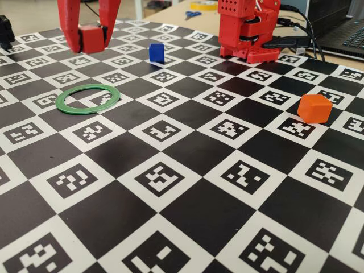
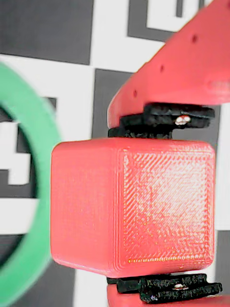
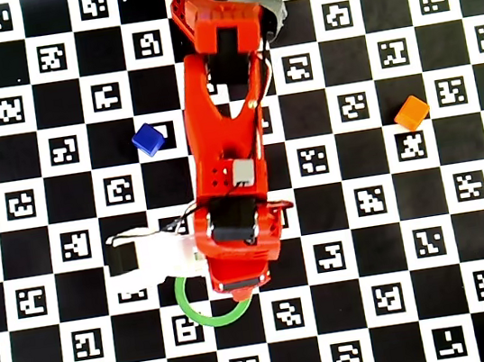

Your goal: Grab the red cube then put it in the green circle then put the blue cube on top and finally the orange cube on top

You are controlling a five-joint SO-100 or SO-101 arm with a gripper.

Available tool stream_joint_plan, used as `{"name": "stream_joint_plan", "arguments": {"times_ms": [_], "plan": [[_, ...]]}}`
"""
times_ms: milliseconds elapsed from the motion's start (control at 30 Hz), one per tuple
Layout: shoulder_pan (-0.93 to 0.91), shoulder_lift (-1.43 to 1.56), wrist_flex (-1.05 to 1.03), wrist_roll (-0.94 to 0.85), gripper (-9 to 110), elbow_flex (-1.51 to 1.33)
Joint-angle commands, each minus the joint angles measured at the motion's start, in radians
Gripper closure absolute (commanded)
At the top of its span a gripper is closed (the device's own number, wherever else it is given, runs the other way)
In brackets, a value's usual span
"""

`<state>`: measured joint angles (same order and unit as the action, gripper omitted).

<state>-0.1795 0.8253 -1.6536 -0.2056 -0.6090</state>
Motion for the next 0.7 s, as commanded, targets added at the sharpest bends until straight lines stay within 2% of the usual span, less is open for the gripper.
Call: {"name": "stream_joint_plan", "arguments": {"times_ms": [0, 667], "plan": [[-0.026, 0.003, 0.029, -0.018, 95, 0.098], [-0.048, -0.109, 0.15, -0.037, 95, 0.041]]}}
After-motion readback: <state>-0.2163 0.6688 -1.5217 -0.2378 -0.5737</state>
